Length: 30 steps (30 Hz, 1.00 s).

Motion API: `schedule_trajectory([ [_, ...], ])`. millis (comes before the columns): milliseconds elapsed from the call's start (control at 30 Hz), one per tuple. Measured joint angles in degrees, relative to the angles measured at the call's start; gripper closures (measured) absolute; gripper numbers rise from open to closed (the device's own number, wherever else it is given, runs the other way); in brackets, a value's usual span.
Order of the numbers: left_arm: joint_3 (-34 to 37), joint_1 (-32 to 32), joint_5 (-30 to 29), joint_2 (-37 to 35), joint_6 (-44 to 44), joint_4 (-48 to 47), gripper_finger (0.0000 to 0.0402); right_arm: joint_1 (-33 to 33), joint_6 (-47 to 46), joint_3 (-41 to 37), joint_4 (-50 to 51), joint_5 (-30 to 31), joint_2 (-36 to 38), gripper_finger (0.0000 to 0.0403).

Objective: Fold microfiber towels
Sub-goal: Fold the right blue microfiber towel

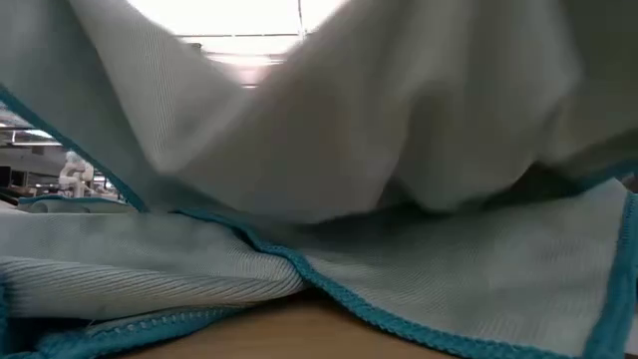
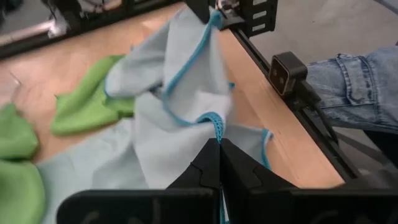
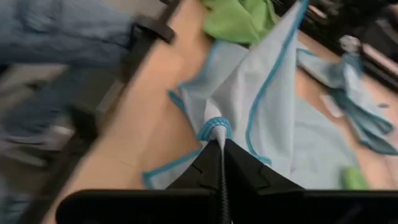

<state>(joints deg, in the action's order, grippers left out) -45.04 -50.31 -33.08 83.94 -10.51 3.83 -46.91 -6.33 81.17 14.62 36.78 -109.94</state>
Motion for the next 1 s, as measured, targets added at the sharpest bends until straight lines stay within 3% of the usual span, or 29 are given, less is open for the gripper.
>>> schedule_trajectory([
  [167, 0.00, 1.44, -0.06, -0.02, 5.27, 1.49, 0.0398, 0.83, -2.09, -3.48, -1.87, -9.16, 6.18, 0.0395],
  [300, 0.00, 2.08, -0.13, -0.02, 5.38, 0.35, 0.0398, 1.16, -4.19, -9.93, -10.34, -14.50, 9.52, 0.0394],
  [600, 0.00, 2.19, -0.11, -0.02, 3.33, -1.09, 0.0398, 1.97, -5.10, -27.97, -34.47, -14.75, 12.08, 0.0368],
  [700, 0.00, 2.19, -0.11, -0.02, 3.31, -1.07, 0.0398, 2.95, -6.37, -31.78, -40.63, -17.63, 12.12, 0.0351],
  [800, 0.00, 2.19, -0.11, -0.02, 3.29, -1.04, 0.0398, 3.84, -8.75, -34.96, -45.08, -20.40, 12.08, 0.0336],
  [1000, 0.00, 2.19, -0.11, -0.02, 2.48, -1.04, 0.0398, 4.90, -10.78, -36.42, -47.47, -18.64, 12.10, 0.0320],
])
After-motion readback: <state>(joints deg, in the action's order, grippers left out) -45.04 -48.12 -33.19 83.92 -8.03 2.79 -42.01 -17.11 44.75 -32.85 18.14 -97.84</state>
